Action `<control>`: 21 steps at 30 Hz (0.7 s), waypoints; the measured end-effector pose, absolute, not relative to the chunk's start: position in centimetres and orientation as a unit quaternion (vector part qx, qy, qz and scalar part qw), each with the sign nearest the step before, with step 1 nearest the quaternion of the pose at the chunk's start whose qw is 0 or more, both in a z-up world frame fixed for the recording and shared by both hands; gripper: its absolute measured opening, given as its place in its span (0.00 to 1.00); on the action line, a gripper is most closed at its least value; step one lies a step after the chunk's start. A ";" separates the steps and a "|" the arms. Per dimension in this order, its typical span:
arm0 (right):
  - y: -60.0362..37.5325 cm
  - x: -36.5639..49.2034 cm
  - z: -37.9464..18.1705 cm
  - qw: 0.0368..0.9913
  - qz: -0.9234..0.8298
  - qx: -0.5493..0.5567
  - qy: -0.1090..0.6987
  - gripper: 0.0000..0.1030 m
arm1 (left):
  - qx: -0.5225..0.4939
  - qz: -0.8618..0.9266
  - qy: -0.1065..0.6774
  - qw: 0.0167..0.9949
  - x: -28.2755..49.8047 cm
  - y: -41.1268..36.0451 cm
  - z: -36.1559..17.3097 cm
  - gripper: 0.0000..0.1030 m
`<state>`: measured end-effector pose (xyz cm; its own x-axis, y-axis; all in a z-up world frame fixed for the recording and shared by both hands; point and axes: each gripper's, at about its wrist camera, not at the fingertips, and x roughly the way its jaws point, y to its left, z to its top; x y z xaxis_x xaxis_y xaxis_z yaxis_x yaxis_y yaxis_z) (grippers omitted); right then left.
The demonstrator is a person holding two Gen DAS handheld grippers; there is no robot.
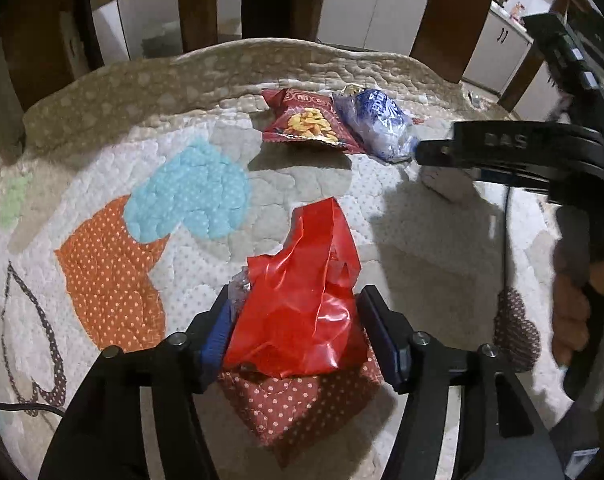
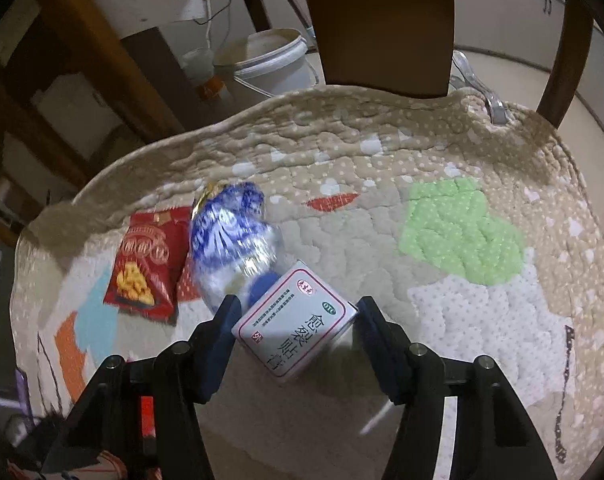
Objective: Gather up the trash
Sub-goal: 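Grasp the red plastic wrapper with the left tool while the right tool grasps the white medicine box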
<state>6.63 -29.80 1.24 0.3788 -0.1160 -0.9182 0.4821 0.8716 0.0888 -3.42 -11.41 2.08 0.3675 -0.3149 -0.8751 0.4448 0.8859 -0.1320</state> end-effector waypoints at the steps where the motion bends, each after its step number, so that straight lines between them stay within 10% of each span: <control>1: -29.8 6.2 1.4 0.813 -0.182 0.172 0.526 0.62 | 0.067 -0.229 0.512 0.825 -3.6 -11.5 2.2 0.55; 21: -28.5 -8.6 6.8 0.843 -0.165 0.177 0.480 0.62 | 0.044 -0.258 0.480 0.838 -11.0 -11.4 8.9 0.45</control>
